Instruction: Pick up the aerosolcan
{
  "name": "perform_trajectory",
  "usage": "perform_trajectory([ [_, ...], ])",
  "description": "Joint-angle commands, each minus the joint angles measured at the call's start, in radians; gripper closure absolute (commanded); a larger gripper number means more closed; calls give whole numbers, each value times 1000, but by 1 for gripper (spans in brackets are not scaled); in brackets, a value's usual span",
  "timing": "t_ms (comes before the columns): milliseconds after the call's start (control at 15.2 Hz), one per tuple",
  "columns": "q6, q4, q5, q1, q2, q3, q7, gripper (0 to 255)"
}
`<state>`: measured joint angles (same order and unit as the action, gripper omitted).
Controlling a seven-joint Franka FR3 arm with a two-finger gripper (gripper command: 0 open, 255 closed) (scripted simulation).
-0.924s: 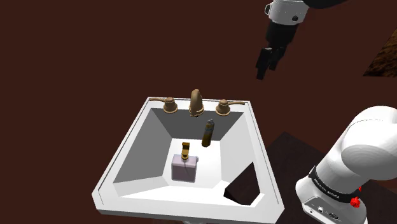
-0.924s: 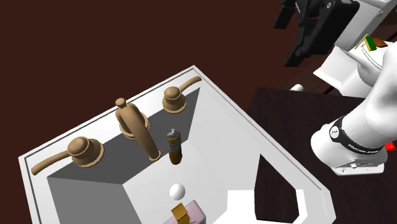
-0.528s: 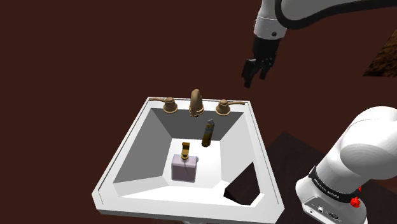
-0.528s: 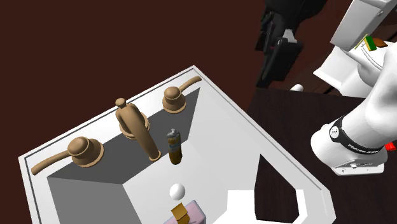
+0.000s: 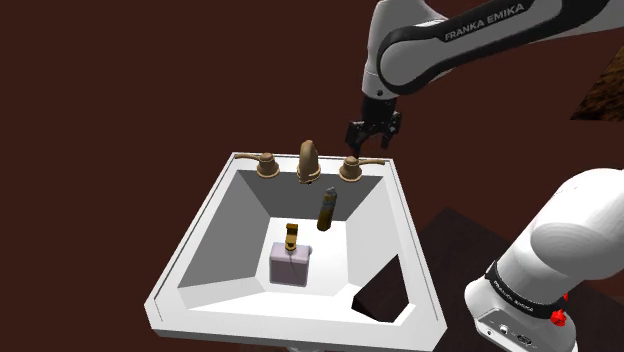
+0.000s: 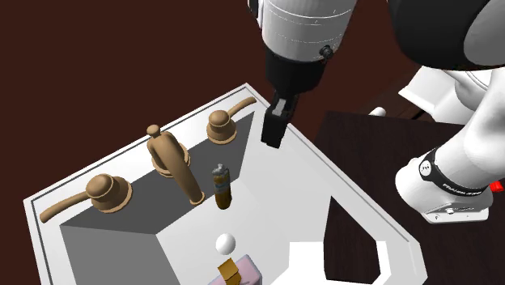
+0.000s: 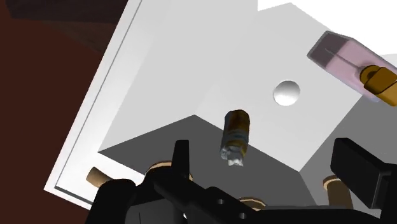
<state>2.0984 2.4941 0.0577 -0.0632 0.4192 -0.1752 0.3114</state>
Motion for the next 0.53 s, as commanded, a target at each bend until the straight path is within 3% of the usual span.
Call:
perform_trajectory([
  [0,57,-11,2,-12,-74,-19,67,0],
  [462,232,-96,-36,-54,-362,-50,284,0],
])
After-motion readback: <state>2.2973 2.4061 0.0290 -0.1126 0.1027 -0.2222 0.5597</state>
